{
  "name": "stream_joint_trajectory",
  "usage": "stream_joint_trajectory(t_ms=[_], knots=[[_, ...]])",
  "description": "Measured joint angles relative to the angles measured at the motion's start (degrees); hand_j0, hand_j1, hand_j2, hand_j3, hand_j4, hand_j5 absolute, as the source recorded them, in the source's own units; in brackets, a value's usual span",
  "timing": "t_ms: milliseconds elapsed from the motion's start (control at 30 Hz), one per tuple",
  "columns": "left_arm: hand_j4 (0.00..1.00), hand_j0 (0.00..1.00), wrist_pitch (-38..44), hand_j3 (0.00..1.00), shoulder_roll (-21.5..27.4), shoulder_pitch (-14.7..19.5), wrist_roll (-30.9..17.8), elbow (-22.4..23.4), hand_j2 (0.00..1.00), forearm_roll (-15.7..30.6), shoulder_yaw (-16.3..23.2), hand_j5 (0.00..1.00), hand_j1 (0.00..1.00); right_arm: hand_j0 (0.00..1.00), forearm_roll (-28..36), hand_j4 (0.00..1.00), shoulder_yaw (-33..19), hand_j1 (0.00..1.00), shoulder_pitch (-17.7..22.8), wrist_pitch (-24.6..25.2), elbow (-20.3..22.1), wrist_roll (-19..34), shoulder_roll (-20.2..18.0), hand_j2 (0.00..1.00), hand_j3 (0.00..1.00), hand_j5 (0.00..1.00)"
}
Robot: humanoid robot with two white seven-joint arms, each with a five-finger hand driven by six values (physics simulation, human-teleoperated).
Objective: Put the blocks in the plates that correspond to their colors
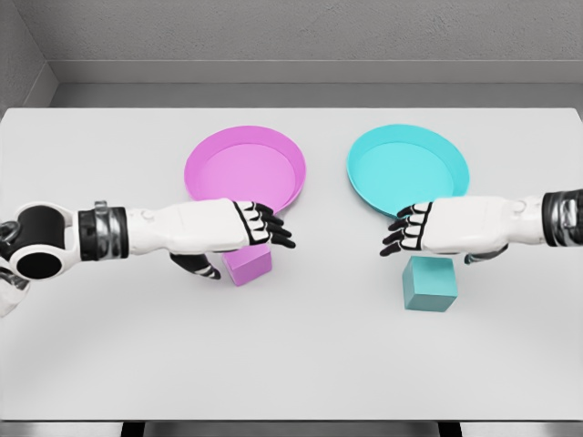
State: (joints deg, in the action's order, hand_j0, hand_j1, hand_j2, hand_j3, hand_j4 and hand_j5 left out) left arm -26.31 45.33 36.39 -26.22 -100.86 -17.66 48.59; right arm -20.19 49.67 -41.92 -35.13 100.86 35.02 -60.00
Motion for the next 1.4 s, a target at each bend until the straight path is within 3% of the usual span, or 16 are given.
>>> stream_joint_trajectory(t_ms=[300, 633, 800, 967, 1067, 1400], knots=[[0.99, 0.99, 4.5, 0.99, -0.7, 0.2, -0.1, 0.4, 0.99, -4.1, 1.9, 0.99, 0.99, 1.0, 0.0, 1.0, 4.2, 1.0, 0.0, 0.0, 0.0, 0.0, -0.9, 1.0, 1.0, 1.0], [0.99, 0.99, 6.6, 0.99, -1.8, 0.2, 0.0, 2.2, 0.99, -7.0, 3.0, 0.99, 0.99, 0.99, 0.0, 0.99, 5.1, 0.99, 0.8, 0.0, 0.0, 0.0, -1.8, 0.99, 0.99, 0.99], [0.99, 0.99, 6.7, 0.99, -1.9, 0.1, 0.0, 2.8, 0.99, -8.3, 3.2, 0.99, 0.99, 0.74, 0.0, 0.74, 5.1, 0.74, 0.8, 0.0, 0.0, 0.0, -1.2, 0.74, 0.74, 0.74], [0.85, 0.85, 6.7, 0.85, -2.8, 0.1, 0.1, 3.0, 0.85, -10.1, 4.0, 0.85, 0.85, 0.69, 0.2, 0.69, 5.0, 0.69, 0.9, 0.1, 0.0, -0.1, -0.9, 0.69, 0.69, 0.69], [0.83, 0.83, 6.7, 0.83, -3.1, 0.1, 0.2, 3.0, 0.83, -10.8, 4.2, 0.83, 0.83, 0.69, 0.1, 0.69, 4.9, 0.69, 0.9, 0.1, 0.0, 0.0, -0.9, 0.69, 0.69, 0.69], [0.51, 0.51, 6.3, 0.51, -3.4, 0.1, 0.5, 3.0, 0.51, -11.7, 4.5, 0.51, 0.51, 0.72, 1.3, 0.72, 1.2, 0.72, 0.7, 0.0, -2.6, 0.0, 0.6, 0.72, 0.72, 0.72]])
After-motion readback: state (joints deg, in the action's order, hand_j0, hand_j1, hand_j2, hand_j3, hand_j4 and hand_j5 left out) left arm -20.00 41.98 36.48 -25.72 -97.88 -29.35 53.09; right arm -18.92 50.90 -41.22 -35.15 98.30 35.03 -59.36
